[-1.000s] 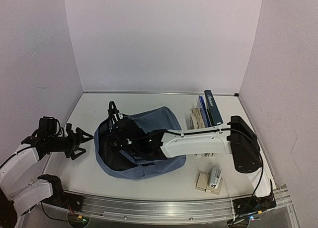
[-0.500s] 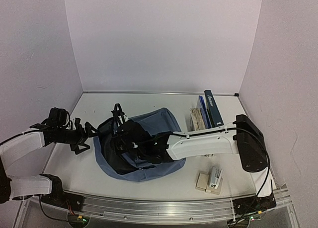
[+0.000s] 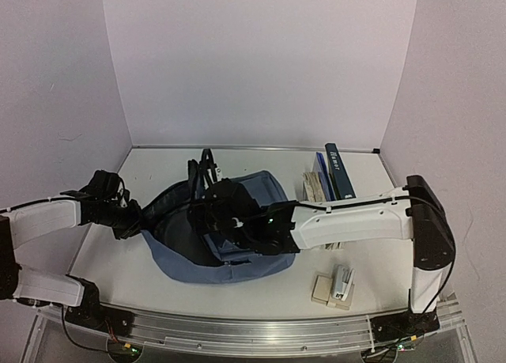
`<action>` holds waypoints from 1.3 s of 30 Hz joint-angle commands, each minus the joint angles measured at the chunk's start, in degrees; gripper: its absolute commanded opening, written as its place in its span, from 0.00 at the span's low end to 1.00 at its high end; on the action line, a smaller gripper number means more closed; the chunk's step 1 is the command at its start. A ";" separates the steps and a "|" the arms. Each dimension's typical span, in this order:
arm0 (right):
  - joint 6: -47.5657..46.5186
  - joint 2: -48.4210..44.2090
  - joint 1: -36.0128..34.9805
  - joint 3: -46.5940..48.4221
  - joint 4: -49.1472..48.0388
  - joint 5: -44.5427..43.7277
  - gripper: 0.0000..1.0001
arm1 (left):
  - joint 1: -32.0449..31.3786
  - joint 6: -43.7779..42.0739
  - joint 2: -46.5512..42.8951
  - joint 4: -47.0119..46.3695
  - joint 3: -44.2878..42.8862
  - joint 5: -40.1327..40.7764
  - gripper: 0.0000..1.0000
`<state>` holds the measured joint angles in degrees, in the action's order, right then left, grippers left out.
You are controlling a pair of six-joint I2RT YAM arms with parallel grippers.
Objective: Pack the student bag
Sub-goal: Unzip the student bag at the center of the board.
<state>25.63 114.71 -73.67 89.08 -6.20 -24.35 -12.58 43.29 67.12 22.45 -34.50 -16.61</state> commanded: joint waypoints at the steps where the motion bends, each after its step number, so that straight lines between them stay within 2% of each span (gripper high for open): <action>1: 1.47 -8.78 0.68 -3.42 -1.39 -6.99 0.00 | 4.68 -0.65 -0.59 -2.26 -3.03 3.68 0.03; 10: 13.57 -18.44 7.53 -21.90 -0.75 -5.06 0.00 | 15.79 -5.16 -1.27 0.32 -4.45 1.85 0.00; 15: 20.14 -20.05 8.14 -28.83 -0.87 -6.56 0.00 | 18.69 -4.82 0.52 -1.18 -3.80 0.10 0.00; 19: 22.99 -18.48 8.13 -32.01 -3.28 -3.88 0.00 | 18.82 -4.43 0.89 -8.61 -1.89 -6.32 0.00; 22: 22.20 -16.37 8.13 -33.49 -8.87 3.46 0.01 | 18.71 -6.63 0.15 -13.37 -1.29 -14.55 0.00; 23: 21.50 -15.85 8.14 -33.55 -10.04 5.61 0.04 | 18.66 -7.25 -0.45 -14.34 -1.19 -17.45 0.00; 25: 18.98 -15.27 8.11 -32.76 -11.23 8.63 0.19 | 18.13 -8.37 -2.24 -15.79 -1.29 -21.90 0.00; 30: 11.48 -17.10 8.11 -31.38 -11.03 10.91 0.54 | 15.76 -12.08 -7.38 -12.76 -3.97 -26.80 0.00; 32: 9.17 -18.11 8.13 -30.01 -9.39 10.83 0.64 | 15.54 -12.70 -8.86 -11.54 -4.69 -28.23 0.00; 39: 4.71 -19.20 10.11 -25.59 -1.96 7.00 0.80 | 15.48 -12.93 -9.94 -8.78 -6.30 -28.33 0.00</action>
<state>34.42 98.59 -65.36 60.41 -11.42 -15.06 2.97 32.09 57.95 14.28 -36.69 -42.67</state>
